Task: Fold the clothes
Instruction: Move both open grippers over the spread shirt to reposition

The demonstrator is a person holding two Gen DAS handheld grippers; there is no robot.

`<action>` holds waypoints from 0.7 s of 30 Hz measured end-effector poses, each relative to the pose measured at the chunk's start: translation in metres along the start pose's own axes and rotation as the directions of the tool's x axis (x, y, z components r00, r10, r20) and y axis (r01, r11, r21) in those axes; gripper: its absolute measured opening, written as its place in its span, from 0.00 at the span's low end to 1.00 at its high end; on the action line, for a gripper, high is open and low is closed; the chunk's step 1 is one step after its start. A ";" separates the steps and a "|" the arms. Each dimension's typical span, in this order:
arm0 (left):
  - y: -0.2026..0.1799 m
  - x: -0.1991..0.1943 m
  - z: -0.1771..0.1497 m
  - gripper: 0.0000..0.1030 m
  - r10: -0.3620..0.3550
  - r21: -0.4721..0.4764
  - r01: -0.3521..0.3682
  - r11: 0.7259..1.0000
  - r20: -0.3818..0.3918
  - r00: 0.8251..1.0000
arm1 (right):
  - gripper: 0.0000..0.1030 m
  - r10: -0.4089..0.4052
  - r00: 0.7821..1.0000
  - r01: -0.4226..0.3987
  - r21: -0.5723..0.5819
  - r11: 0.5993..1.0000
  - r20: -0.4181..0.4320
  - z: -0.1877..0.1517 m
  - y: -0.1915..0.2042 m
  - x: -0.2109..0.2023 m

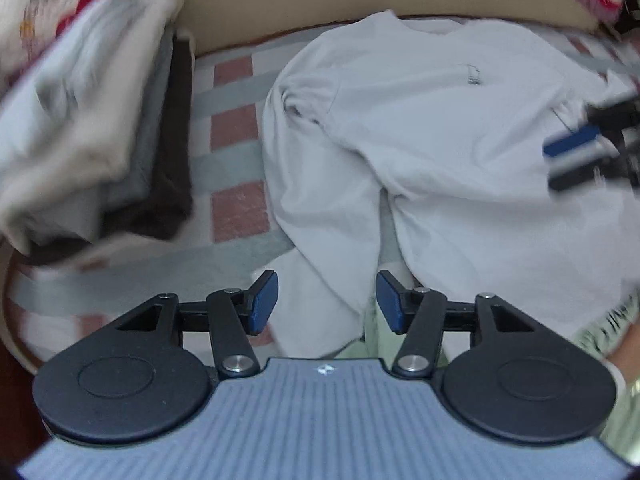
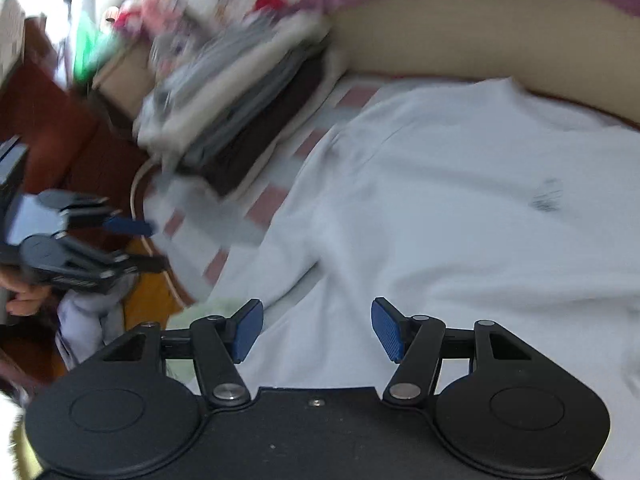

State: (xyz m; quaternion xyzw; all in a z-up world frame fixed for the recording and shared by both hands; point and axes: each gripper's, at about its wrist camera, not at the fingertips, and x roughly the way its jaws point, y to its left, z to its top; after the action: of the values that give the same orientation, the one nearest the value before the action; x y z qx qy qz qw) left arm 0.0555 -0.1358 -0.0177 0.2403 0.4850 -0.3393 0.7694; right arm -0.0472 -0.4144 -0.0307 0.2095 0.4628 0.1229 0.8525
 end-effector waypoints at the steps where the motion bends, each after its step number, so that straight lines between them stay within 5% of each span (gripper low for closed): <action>1: 0.008 0.015 -0.007 0.52 -0.026 -0.060 0.027 0.998 0.016 1.000 | 0.63 0.001 1.000 -0.001 0.001 1.000 -0.019 -0.003 0.007 0.013; 5: 0.038 0.067 -0.028 0.52 -0.188 -0.310 0.198 0.930 0.063 0.980 | 0.63 -0.003 0.998 0.005 0.022 1.000 -0.064 -0.019 0.026 0.057; 7: 0.043 0.081 -0.033 0.52 -0.217 -0.339 0.237 0.910 0.097 0.971 | 0.63 -0.012 0.998 0.014 0.032 0.999 -0.069 -0.023 0.032 0.073; 12: 0.036 0.110 -0.030 0.53 -0.198 -0.284 0.203 0.937 0.047 0.979 | 0.63 0.013 0.998 -0.006 0.095 0.995 -0.067 -0.029 0.032 0.097; 16: 0.021 0.117 -0.026 0.67 -0.171 -0.222 0.175 0.959 0.039 0.985 | 0.63 0.021 0.998 -0.014 0.111 0.994 -0.061 -0.037 0.028 0.098; 17: 0.014 0.119 -0.024 0.64 -0.145 -0.184 0.147 0.972 0.025 0.989 | 0.63 0.018 0.998 -0.012 0.113 0.994 -0.054 -0.039 0.026 0.097; 19: -0.002 0.118 -0.019 0.40 -0.082 -0.065 0.082 0.994 0.012 0.997 | 0.63 0.006 0.999 -0.002 0.110 0.994 -0.042 -0.043 0.023 0.094; 20: -0.011 0.117 -0.017 0.13 -0.050 -0.005 0.050 0.999 0.008 0.999 | 0.63 -0.001 0.999 0.005 0.106 0.994 -0.037 -0.045 0.021 0.093; 21: -0.012 0.112 -0.014 0.05 -0.036 -0.004 0.036 0.999 0.016 0.999 | 0.63 -0.010 0.999 0.013 0.100 0.995 -0.032 -0.046 0.020 0.092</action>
State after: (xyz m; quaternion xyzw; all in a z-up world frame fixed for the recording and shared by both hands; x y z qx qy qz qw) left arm 0.0716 -0.1666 -0.1256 0.2273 0.4838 -0.3540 0.7674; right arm -0.0370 -0.3485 -0.1114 0.2476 0.4829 0.0978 0.8342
